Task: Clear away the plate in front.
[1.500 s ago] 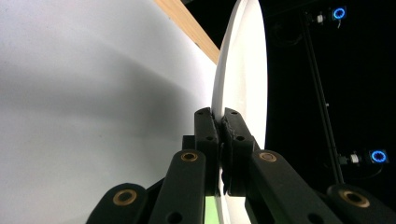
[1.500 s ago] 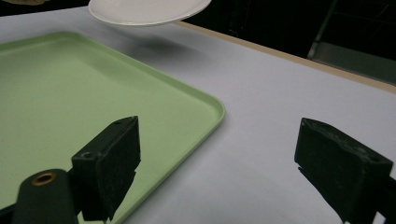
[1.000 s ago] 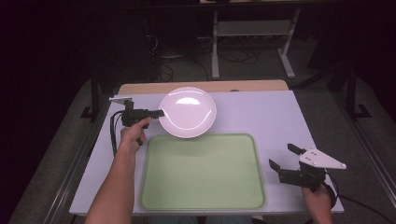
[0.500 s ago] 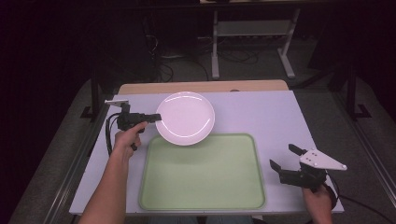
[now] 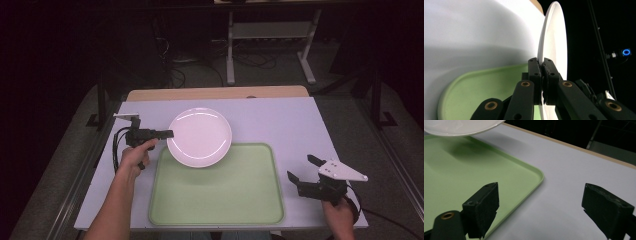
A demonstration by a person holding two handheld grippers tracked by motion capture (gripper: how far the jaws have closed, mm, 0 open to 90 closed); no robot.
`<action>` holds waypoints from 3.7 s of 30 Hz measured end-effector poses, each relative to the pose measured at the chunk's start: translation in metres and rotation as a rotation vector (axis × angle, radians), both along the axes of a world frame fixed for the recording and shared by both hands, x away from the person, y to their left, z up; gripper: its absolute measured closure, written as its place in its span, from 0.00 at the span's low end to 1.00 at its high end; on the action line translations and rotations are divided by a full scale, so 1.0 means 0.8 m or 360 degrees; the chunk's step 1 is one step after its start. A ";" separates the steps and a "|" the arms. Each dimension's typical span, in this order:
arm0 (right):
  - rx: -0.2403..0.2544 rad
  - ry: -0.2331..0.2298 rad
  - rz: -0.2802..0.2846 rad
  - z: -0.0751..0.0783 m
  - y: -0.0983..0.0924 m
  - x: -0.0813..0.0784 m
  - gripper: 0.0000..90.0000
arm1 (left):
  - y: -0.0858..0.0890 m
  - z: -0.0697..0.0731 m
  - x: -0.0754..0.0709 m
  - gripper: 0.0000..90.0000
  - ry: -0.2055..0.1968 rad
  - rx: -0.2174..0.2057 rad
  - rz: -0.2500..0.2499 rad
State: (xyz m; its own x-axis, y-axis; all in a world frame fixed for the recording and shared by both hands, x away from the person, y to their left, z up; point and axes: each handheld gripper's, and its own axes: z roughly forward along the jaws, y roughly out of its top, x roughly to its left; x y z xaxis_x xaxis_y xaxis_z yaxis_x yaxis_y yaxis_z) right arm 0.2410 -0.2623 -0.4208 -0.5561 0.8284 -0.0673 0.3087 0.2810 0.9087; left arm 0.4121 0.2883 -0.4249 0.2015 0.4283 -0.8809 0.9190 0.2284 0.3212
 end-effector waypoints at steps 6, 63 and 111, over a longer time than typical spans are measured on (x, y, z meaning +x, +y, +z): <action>-0.0003 0.0002 -0.0003 0.000 0.001 0.000 0.15 | -0.003 -0.008 -0.007 0.97 0.0021 0.0019 -0.0035; -0.0029 -0.0013 -0.0027 0.001 0.001 0.002 0.15 | -0.040 -0.044 -0.073 0.97 0.0083 0.0155 -0.0253; -0.0065 -0.0028 -0.0003 0.001 0.007 0.003 0.15 | -0.058 -0.040 -0.090 0.93 0.0062 0.0326 -0.0303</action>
